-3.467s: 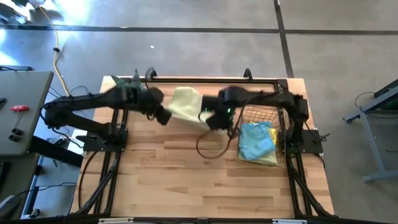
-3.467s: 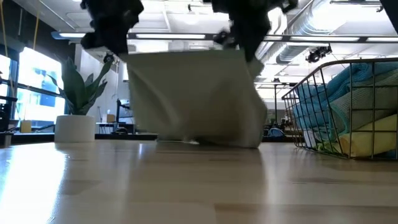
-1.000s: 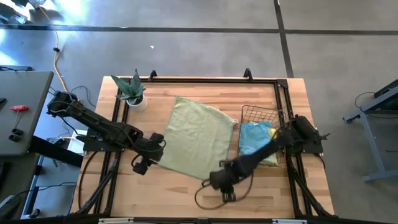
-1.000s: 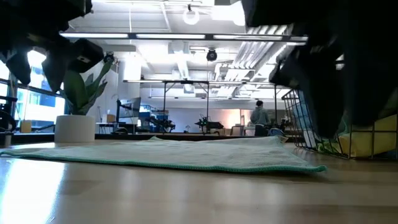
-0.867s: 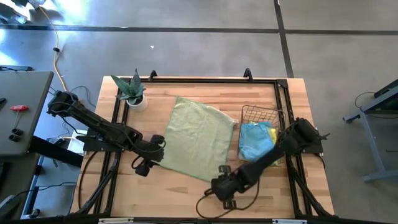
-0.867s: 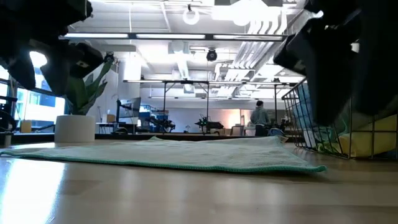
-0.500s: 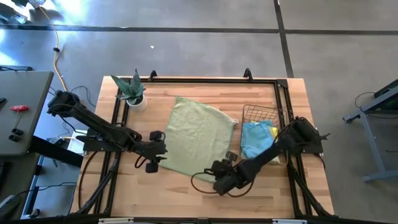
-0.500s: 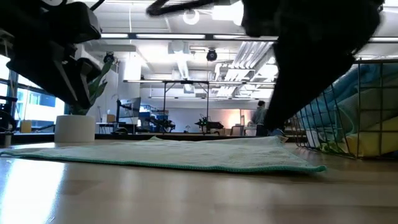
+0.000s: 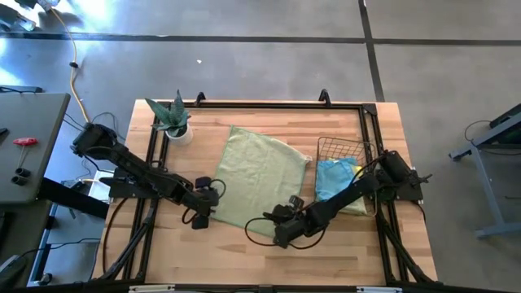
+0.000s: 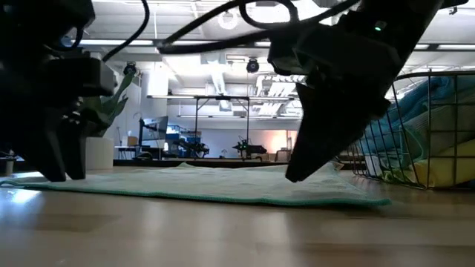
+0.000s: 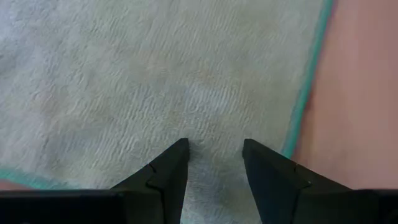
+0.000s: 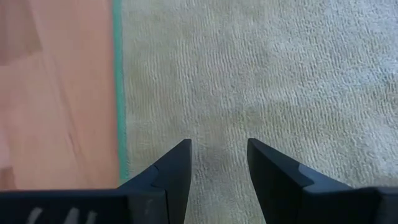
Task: Fold microfiber towels
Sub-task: Fold the green microfiber cloth
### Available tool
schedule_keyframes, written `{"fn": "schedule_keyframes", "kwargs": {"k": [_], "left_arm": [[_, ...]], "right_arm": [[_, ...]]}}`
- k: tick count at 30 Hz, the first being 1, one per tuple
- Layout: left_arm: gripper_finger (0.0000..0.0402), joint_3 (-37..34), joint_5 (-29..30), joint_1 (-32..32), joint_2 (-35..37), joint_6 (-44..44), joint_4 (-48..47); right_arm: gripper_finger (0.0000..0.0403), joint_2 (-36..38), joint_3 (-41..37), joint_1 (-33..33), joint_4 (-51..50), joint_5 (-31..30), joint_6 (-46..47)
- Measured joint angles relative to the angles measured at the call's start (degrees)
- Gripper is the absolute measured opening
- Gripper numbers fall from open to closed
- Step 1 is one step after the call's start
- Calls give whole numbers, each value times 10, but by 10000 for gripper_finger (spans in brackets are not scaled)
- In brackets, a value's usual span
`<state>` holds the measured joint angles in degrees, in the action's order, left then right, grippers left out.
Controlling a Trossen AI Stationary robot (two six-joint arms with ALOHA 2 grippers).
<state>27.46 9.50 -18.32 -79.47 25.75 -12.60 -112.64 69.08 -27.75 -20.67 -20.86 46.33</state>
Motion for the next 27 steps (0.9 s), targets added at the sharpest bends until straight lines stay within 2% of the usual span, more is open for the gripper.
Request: {"fn": "schedule_keyframes", "kwargs": {"k": [4, 10, 15, 21, 27], "left_arm": [[144, 2, -22, -8, -20, 34, 17], [129, 0, -98, -49, -21, 132, 62], [122, 3, -111, -78, -23, 172, 90], [122, 39, -114, -72, -23, 141, 61], [131, 68, -182, -91, -22, 40, 67]], "right_arm": [[149, 0, 0, 4, -24, 10, -16], [149, 0, 0, 15, -65, 27, -42], [149, 2, 0, 26, -71, 33, -63], [149, 9, 33, 28, -104, 94, -96], [149, 9, 83, -14, -119, 104, -186]]}}
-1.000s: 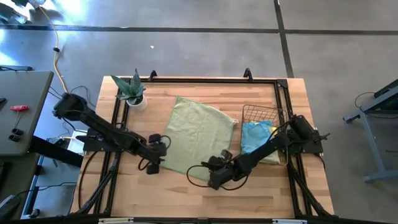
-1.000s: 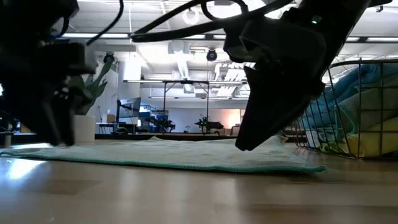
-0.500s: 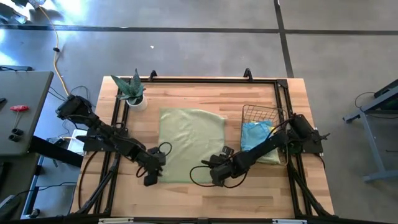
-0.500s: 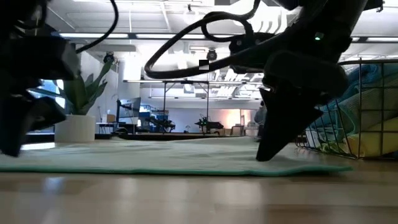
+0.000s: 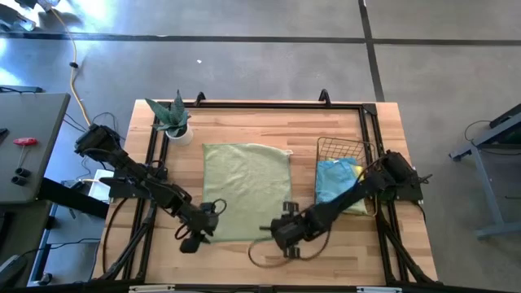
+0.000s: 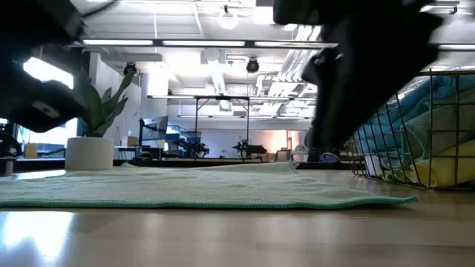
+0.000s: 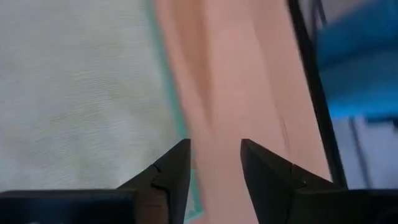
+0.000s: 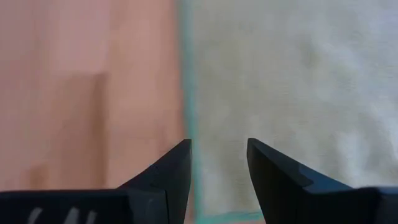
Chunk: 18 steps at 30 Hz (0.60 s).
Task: Fold microfiber towels
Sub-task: Fold the green microfiber cloth
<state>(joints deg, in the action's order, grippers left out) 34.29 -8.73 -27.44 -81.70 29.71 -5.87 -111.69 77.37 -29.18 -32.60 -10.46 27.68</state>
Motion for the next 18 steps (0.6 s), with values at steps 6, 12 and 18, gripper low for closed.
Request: {"fn": "schedule_keyframes", "kwargs": {"k": [6, 12, 18], "left_arm": [[151, 0, 84, -50, 0, -117, -1], [163, 0, 174, -100, -17, -122, 3], [173, 0, 201, -133, -57, -63, 47]], "right_arm": [[149, 0, -16, -52, -8, -13, -1], [149, 0, -41, -77, 12, -81, 20], [149, -1, -56, -77, 22, -79, 19]]}}
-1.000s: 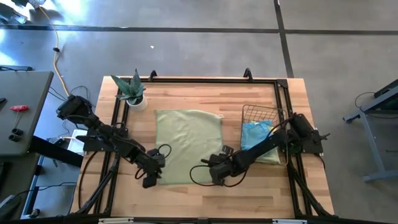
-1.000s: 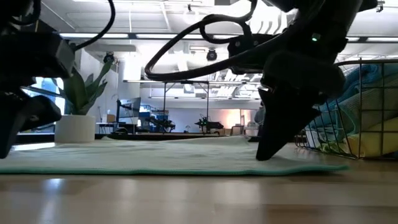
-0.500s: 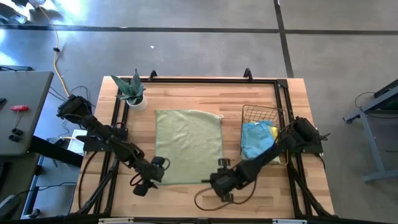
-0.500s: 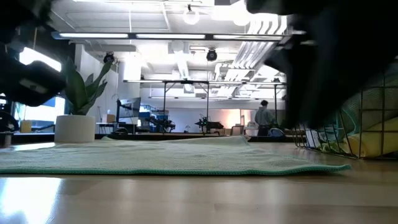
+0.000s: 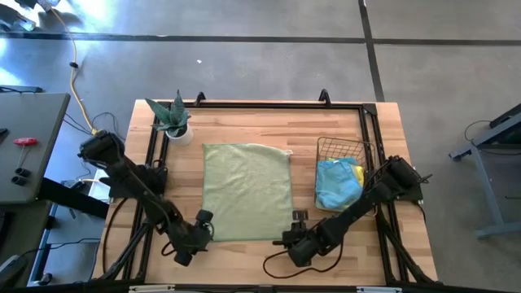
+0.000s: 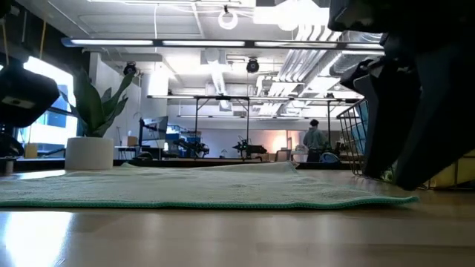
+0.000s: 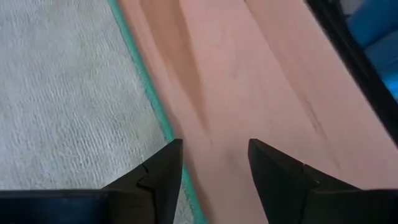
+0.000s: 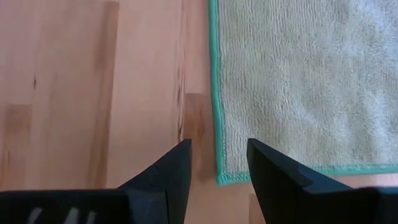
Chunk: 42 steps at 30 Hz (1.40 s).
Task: Fold microfiber towels
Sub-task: Fold the green microfiber cloth
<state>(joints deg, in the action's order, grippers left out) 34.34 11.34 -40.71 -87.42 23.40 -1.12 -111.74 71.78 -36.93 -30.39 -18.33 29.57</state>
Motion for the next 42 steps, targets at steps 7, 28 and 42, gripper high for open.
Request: {"fn": "schedule_keyframes", "kwargs": {"k": [7, 28, 42], "left_arm": [[184, 0, 46, -10, -21, 34, 12], [211, 0, 90, -9, -21, 35, 7], [212, 0, 89, -10, -21, 35, -8]], "right_arm": [[149, 0, -39, 0, 48, -7, 17], [73, 2, -79, 13, 96, 3, 34], [2, 0, -80, 24, 134, 17, 75]]}}
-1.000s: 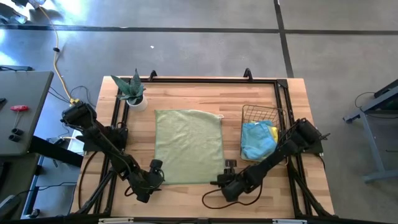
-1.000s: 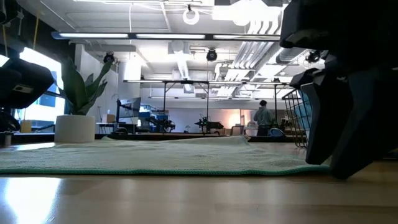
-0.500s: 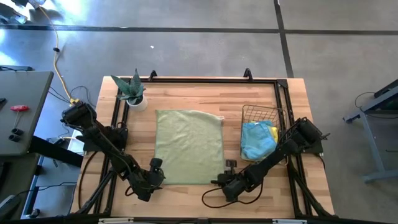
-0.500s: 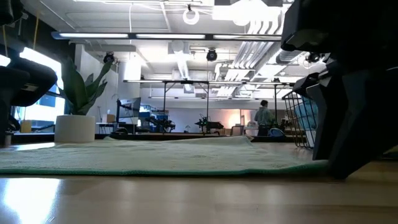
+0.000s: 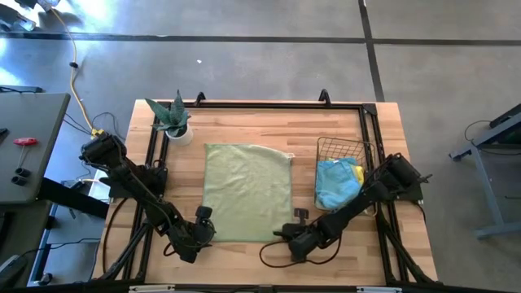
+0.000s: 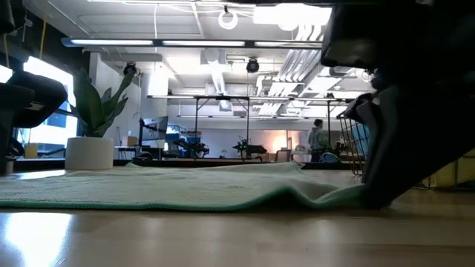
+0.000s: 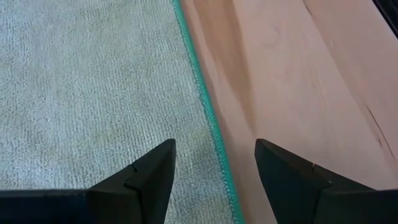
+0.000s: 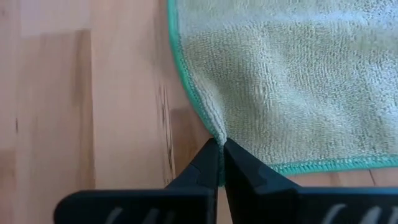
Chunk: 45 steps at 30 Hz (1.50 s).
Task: Fold microfiber towels
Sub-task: Fold the green microfiber cloth
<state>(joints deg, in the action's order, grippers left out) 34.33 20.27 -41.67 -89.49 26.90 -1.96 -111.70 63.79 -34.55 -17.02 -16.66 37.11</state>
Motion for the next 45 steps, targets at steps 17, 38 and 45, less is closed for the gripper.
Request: {"fn": "schedule_keyframes", "kwargs": {"k": [17, 38, 45], "left_arm": [[212, 0, 4, 0, -1, 18, -5], [104, 9, 29, -26, -52, 164, -43], [9, 49, -22, -17, -53, 164, -68]], "right_arm": [[0, -4, 78, 51, -43, 78, -46], [0, -2, 78, 53, -60, 113, -26], [0, -1, 78, 53, -72, 117, -26]]}}
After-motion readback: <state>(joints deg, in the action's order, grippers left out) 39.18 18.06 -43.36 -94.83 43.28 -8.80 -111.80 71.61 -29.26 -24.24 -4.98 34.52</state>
